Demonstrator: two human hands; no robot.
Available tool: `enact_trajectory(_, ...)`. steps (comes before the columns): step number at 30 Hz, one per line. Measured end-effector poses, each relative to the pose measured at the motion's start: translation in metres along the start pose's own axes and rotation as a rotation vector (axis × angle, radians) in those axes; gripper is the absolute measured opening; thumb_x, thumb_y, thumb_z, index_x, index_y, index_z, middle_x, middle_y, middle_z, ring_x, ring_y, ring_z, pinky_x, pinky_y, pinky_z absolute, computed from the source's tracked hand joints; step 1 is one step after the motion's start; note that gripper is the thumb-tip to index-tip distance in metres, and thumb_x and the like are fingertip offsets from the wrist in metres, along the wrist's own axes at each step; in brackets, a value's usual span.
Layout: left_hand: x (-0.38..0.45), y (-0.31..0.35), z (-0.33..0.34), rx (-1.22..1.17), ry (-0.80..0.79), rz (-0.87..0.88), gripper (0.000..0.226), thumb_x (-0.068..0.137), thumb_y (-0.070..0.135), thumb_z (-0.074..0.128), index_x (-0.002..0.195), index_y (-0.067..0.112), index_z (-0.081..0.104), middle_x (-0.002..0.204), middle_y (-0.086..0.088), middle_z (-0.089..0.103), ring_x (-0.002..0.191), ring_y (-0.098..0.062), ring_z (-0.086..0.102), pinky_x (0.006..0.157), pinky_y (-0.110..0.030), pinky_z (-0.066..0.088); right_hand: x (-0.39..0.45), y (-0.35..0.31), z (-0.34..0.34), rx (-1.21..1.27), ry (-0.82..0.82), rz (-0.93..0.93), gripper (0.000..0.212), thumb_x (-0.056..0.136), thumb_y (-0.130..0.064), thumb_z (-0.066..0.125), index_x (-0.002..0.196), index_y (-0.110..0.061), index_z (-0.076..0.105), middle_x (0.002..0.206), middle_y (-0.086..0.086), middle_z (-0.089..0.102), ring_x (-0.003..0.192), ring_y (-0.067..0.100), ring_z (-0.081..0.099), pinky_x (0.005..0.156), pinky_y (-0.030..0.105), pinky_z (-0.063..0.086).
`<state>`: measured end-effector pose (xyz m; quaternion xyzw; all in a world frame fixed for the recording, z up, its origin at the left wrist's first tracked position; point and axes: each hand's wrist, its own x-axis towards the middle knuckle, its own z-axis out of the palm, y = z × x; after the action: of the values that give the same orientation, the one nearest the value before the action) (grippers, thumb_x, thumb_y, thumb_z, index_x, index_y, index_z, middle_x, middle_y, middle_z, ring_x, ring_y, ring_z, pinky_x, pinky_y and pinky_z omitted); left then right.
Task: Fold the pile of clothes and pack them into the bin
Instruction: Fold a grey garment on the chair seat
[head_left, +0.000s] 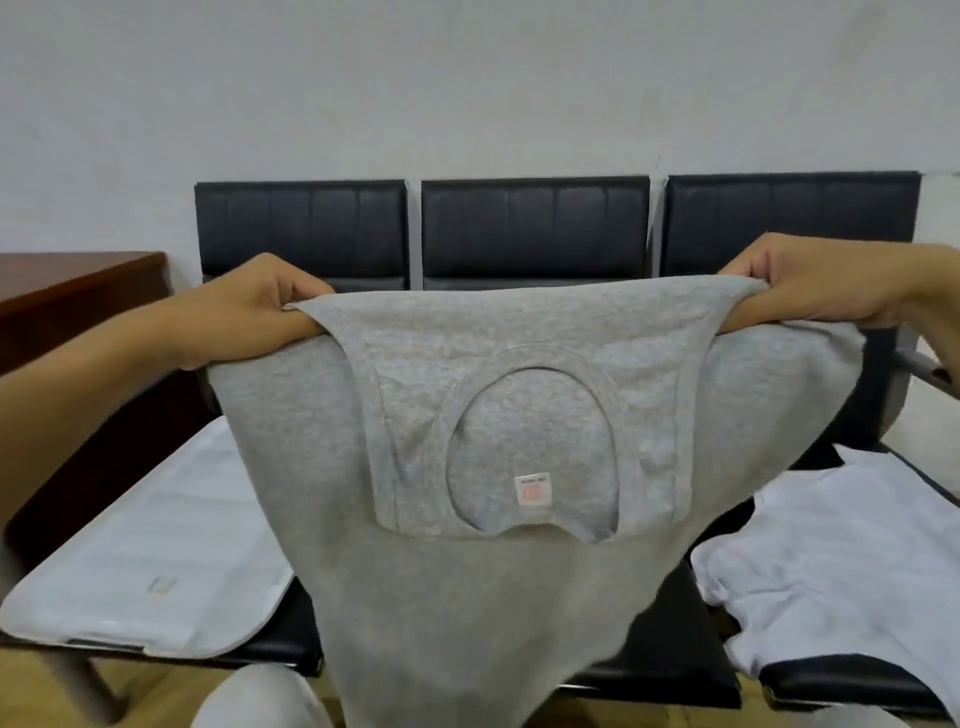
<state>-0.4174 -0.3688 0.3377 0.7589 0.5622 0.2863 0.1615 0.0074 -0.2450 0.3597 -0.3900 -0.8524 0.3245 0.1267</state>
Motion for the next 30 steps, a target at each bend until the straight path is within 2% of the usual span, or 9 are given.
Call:
enact_trajectory(2,0.016,-0.021,0.016,0.000,-0.049,-0.074,0.038,0.076,0.052,0.059,0.091,0.023,0.079,0.092,0.012,0.076,0.086,-0.005,0.071,0.069,-0.015,0.054,0.017,0.021,0.006,0.015,-0.045,0.054,0.020,0.080,-0.024,0.070,0.090,-0.010,0.080,0.098,0.009,0.077,0.089,0.025,0.074,0.070,0.029,0.060)
enact_trajectory(6,0.058,-0.089,0.076,0.071,-0.170,-0.198,0.019,0.096,0.024,0.058,0.097,0.020,0.076,0.089,0.009,0.074,0.085,-0.005,0.069,0.073,-0.020,0.054,0.070,0.085,0.039,-0.060,-0.212,0.225,0.018,0.089,-0.024,0.067,0.096,-0.013,0.080,0.098,0.004,0.077,0.092,0.021,0.074,0.083,0.036,0.058)
enact_trajectory(10,0.089,-0.169,0.153,0.136,-0.256,-0.242,0.022,0.098,0.010,0.054,0.089,0.010,0.074,0.086,-0.001,0.073,0.080,-0.014,0.069,0.069,-0.027,0.056,0.125,0.172,0.088,-0.192,-0.274,0.281,0.015,0.089,-0.031,0.071,0.082,-0.021,0.080,0.086,-0.005,0.076,0.082,0.013,0.071,0.076,0.028,0.056)
enact_trajectory(12,0.107,-0.204,0.190,0.236,-0.301,-0.252,0.018,0.094,0.004,0.056,0.083,0.005,0.071,0.082,-0.006,0.070,0.079,-0.024,0.067,0.070,-0.032,0.052,0.148,0.216,0.115,-0.220,-0.225,0.290,0.021,0.090,-0.030,0.071,0.075,-0.015,0.075,0.075,-0.005,0.071,0.074,0.014,0.066,0.068,0.027,0.053)
enact_trajectory(16,0.140,-0.253,0.237,0.373,-0.350,-0.247,0.015,0.094,0.006,0.053,0.092,0.008,0.068,0.085,-0.008,0.068,0.081,-0.027,0.065,0.077,-0.041,0.052,0.178,0.280,0.152,-0.313,-0.067,0.301,0.035,0.093,-0.028,0.064,0.060,-0.038,0.066,0.066,-0.015,0.066,0.070,0.012,0.063,0.071,0.038,0.055)
enact_trajectory(19,0.169,-0.277,0.257,0.439,-0.334,-0.253,0.014,0.095,0.011,0.048,0.090,0.015,0.061,0.080,-0.003,0.060,0.075,-0.026,0.061,0.073,-0.047,0.053,0.200,0.308,0.162,-0.368,0.007,0.359,0.025,0.096,-0.030,0.057,0.075,-0.037,0.068,0.082,-0.004,0.068,0.079,0.021,0.065,0.074,0.046,0.056)
enact_trajectory(23,0.212,-0.288,0.270,0.488,-0.290,-0.260,0.017,0.097,0.011,0.044,0.090,0.021,0.055,0.085,-0.001,0.057,0.078,-0.025,0.056,0.070,-0.039,0.046,0.231,0.332,0.160,-0.403,0.100,0.376,0.022,0.100,-0.025,0.050,0.097,-0.030,0.072,0.097,0.004,0.066,0.091,0.030,0.062,0.077,0.045,0.054)
enact_trajectory(26,0.235,-0.286,0.267,0.564,-0.234,-0.227,0.015,0.097,0.013,0.043,0.102,0.018,0.056,0.096,-0.002,0.055,0.088,-0.031,0.056,0.075,-0.040,0.043,0.248,0.336,0.152,-0.388,0.186,0.359,0.023,0.099,-0.021,0.049,0.101,-0.029,0.070,0.100,0.008,0.066,0.092,0.034,0.063,0.079,0.048,0.055)
enact_trajectory(30,0.235,-0.269,0.250,0.529,-0.055,-0.148,0.010,0.096,0.009,0.043,0.091,0.013,0.051,0.086,-0.007,0.058,0.077,-0.032,0.057,0.070,-0.046,0.048,0.247,0.323,0.135,-0.345,0.292,0.313,0.023,0.098,-0.020,0.052,0.112,-0.026,0.070,0.099,0.009,0.067,0.090,0.034,0.063,0.077,0.051,0.056)
